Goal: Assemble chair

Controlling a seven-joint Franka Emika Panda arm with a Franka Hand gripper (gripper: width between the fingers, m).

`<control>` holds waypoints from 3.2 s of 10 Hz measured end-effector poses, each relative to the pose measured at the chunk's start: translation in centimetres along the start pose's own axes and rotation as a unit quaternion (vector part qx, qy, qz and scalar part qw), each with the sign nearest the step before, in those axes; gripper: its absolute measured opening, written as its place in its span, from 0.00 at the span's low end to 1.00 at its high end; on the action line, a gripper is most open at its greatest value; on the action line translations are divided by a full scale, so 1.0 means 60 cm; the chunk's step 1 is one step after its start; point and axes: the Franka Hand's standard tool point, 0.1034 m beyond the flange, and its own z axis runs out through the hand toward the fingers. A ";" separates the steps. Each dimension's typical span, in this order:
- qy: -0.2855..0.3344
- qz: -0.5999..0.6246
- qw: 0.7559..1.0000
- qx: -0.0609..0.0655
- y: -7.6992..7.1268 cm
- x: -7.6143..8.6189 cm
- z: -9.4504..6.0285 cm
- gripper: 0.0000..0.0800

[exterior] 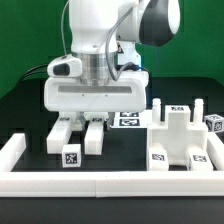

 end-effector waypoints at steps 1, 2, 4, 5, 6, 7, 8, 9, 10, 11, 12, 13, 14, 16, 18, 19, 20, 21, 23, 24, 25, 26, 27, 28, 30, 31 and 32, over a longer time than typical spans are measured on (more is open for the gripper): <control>-0.004 0.008 1.000 0.009 -0.005 -0.006 -0.040 0.36; -0.001 0.018 1.000 0.012 -0.015 -0.001 -0.069 0.36; -0.015 0.022 0.999 0.028 -0.052 0.008 -0.119 0.36; -0.022 0.044 0.998 0.034 -0.076 0.021 -0.148 0.36; -0.038 0.057 0.997 0.027 -0.108 0.042 -0.186 0.36; -0.032 0.067 0.997 0.020 -0.139 0.068 -0.210 0.36; -0.029 0.073 0.997 0.023 -0.141 0.062 -0.199 0.36; -0.033 0.075 0.996 0.023 -0.133 0.057 -0.195 0.36; -0.033 0.075 0.996 0.023 -0.133 0.058 -0.195 0.36; -0.033 0.074 0.996 0.022 -0.134 0.058 -0.194 0.36; -0.032 0.071 0.997 0.022 -0.136 0.061 -0.196 0.36; -0.028 0.048 0.998 0.019 -0.155 0.087 -0.217 0.36; -0.012 0.029 0.999 0.017 -0.193 0.122 -0.237 0.36; -0.004 0.015 1.000 0.017 -0.253 0.125 -0.242 0.36; -0.005 0.013 1.000 0.016 -0.248 0.125 -0.240 0.36; -0.005 0.012 1.000 0.016 -0.249 0.125 -0.239 0.36; -0.005 0.013 1.000 0.015 -0.250 0.125 -0.237 0.36; 0.012 0.013 1.000 0.012 -0.270 0.129 -0.226 0.36; 0.017 0.002 1.000 0.005 -0.292 0.147 -0.219 0.36; 0.026 0.001 1.000 0.003 -0.294 0.156 -0.215 0.36; 0.031 0.001 1.000 0.002 -0.293 0.156 -0.209 0.36; 0.029 0.001 1.000 0.002 -0.292 0.155 -0.209 0.36; 0.029 0.001 1.000 0.002 -0.292 0.155 -0.208 0.36; 0.029 0.001 1.000 0.000 -0.292 0.155 -0.203 0.36; 0.022 -0.002 1.000 -0.007 -0.304 0.149 -0.179 0.36; 0.019 -0.003 1.000 -0.010 -0.306 0.146 -0.171 0.36; 0.019 -0.003 1.000 -0.010 -0.306 0.147 -0.171 0.36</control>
Offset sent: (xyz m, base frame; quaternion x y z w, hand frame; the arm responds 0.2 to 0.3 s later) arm 0.0133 0.0218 0.0752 -0.0019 -0.0378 0.0188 0.9991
